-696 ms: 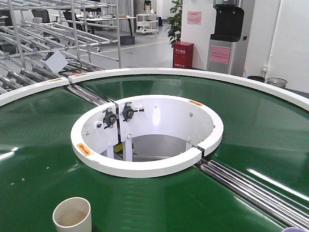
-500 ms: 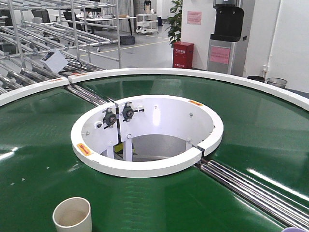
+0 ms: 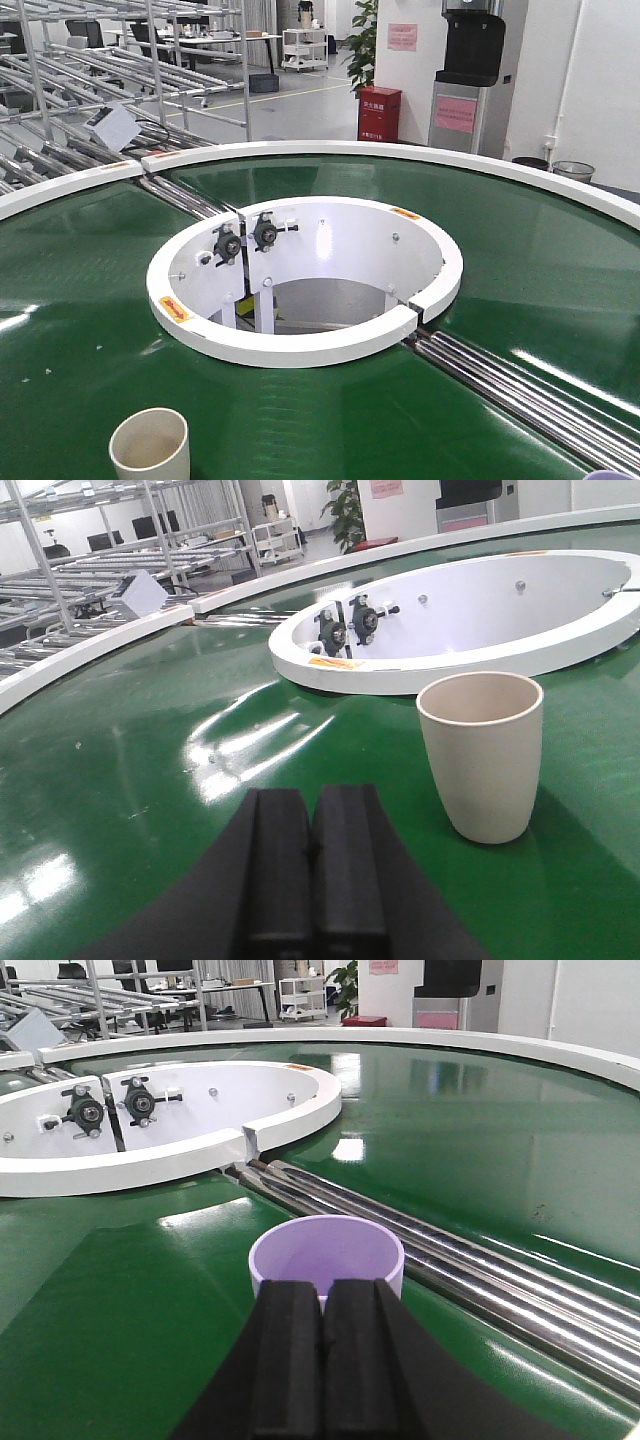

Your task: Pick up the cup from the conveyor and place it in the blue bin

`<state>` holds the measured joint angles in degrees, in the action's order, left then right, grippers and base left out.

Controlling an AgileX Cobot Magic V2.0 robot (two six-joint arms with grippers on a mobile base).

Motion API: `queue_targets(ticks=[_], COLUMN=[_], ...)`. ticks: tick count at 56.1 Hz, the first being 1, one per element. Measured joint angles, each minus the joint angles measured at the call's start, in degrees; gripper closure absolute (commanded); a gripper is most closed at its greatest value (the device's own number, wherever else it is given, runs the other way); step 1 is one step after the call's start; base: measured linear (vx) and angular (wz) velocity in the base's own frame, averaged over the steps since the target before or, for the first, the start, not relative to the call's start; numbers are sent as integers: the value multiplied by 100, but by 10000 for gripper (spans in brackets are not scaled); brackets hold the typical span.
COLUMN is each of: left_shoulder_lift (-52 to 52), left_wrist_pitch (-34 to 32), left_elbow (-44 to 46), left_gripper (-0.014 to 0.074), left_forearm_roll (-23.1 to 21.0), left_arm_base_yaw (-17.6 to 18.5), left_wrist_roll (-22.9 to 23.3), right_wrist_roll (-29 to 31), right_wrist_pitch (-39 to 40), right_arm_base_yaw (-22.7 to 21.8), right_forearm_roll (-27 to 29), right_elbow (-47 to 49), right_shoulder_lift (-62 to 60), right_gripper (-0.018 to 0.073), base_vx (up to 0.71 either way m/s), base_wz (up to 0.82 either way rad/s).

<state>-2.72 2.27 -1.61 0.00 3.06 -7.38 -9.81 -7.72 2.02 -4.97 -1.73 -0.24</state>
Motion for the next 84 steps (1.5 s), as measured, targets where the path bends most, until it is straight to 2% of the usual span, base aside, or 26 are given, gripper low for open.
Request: queue_targets(ticks=[7, 12, 17, 20, 24, 30, 38, 43, 48, 57, 65, 77, 84], left_shoulder_lift=[0, 0, 0, 0, -57, -456, -1647, -2556, -3150, -3750, -3876, -3875, -3875], left_wrist_pitch=[0, -163, -648, -699, -572, -26, 534, 812, 1013, 1279, 1319, 1378, 1408], left_elbow=[0, 0, 69, 275, 982, 2339, 4424, 5352, 5682, 5726, 5726, 5730, 5730], left_gripper=[603, 603, 603, 603, 603, 603, 603, 603, 603, 588, 505, 281, 201], left_forearm_roll=[0, 0, 0, 0, 0, 0, 0, 0, 0, 0, 0, 0, 0], left_arm_base_yaw=[0, 0, 0, 0, 0, 0, 0, 0, 0, 0, 0, 5, 5], left_wrist_roll=[0, 23, 374, 738, 944, 928, 692, 609, 596, 596, 596, 596, 602], right_wrist_roll=[-5, -77, -89, -68, 48, 362, 580, 593, 598, 604, 604, 604, 604], right_wrist_pitch=[91, 482, 730, 622, 333, -127, -630, -787, -807, -953, -1004, -997, -891], right_arm_base_yaw=[0, 0, 0, 0, 0, 0, 0, 0, 0, 0, 0, 0, 0], right_forearm_roll=[14, 146, 251, 255, 226, 8, -153, -155, -155, -138, -138, -138, -138], right_elbow=[0, 0, 20, 190, 785, 2203, 4065, 4816, 5101, 5012, 4941, 4941, 4941], right_shoulder_lift=[0, 0, 0, 0, 12, 316, 1310, 2044, 2474, 2785, 2798, 2798, 2798], right_gripper=[568, 568, 568, 568, 568, 568, 568, 568, 568, 553, 460, 129, -1], base_vx=[0, 0, 0, 0, 0, 0, 0, 0, 0, 0, 0, 0, 0], base_wz=[0, 0, 0, 0, 0, 0, 0, 0, 0, 0, 0, 0, 0])
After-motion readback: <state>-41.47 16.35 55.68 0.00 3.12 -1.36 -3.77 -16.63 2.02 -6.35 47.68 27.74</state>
